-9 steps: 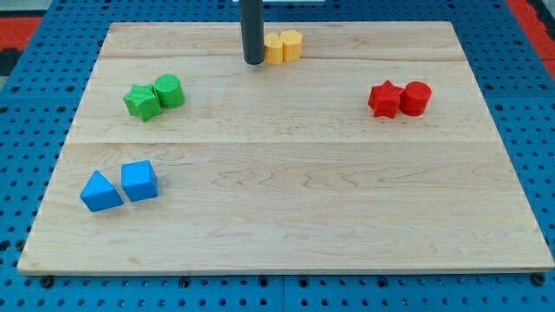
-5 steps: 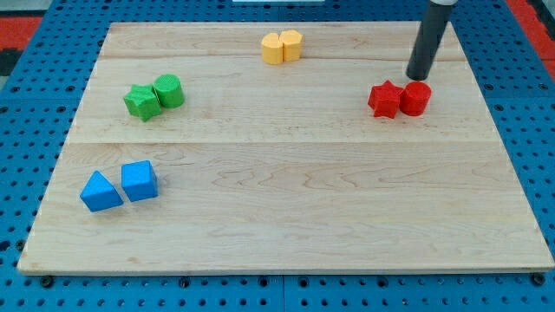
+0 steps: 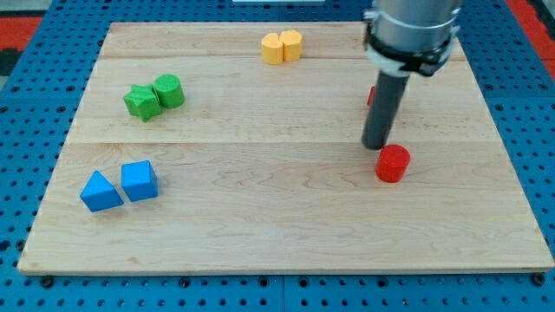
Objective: Move the red blocks to the bottom right
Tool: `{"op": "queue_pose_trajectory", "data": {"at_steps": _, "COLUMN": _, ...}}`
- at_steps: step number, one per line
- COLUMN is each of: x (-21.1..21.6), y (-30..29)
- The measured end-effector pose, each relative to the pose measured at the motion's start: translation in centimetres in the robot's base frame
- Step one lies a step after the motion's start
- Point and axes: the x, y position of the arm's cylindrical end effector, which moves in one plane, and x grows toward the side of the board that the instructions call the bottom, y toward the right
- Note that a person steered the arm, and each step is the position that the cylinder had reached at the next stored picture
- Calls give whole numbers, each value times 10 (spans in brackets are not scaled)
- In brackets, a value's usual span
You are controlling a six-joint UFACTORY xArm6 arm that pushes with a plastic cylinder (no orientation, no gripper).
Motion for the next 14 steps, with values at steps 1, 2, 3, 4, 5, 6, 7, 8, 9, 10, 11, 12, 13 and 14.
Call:
{"op": "queue_pose_trajectory", "data": {"at_steps": 1, "x": 51, "y": 51}}
{"op": "queue_pose_trajectory", "data": {"at_steps": 2, "x": 44, "y": 45}}
{"op": "queue_pose_trajectory", "data": {"at_steps": 3, "x": 15, "y": 41}}
{"op": "queue_pose_trajectory", "data": {"at_steps": 4, "x": -35, "y": 79}}
{"op": "queue_pose_trajectory", "data": {"at_steps": 5, "x": -89, "y": 83}}
{"op": "queue_pose_trajectory", "data": {"at_steps": 6, "x": -122, "y": 83}}
{"op": "queue_pose_trajectory", "data": {"at_steps": 7, "x": -154, "y": 57}}
{"op": "queue_pose_trajectory", "data": {"at_steps": 8, "x": -127, "y": 35}}
{"op": "queue_pose_trajectory", "data": {"at_steps": 9, "x": -75, "y": 44}}
{"op": "queue_pose_trajectory", "data": {"at_steps": 10, "x": -58, "y": 45}}
{"op": "queue_pose_trajectory", "data": {"at_steps": 11, "x": -72, "y": 45}}
{"op": "queue_pose_trajectory", "data": {"at_steps": 12, "x": -56, "y": 22}}
{"op": "queue_pose_trajectory", "data": {"at_steps": 13, "x": -8, "y": 20}}
{"op": "queue_pose_trajectory", "data": {"at_steps": 14, "x": 11, "y": 15}}
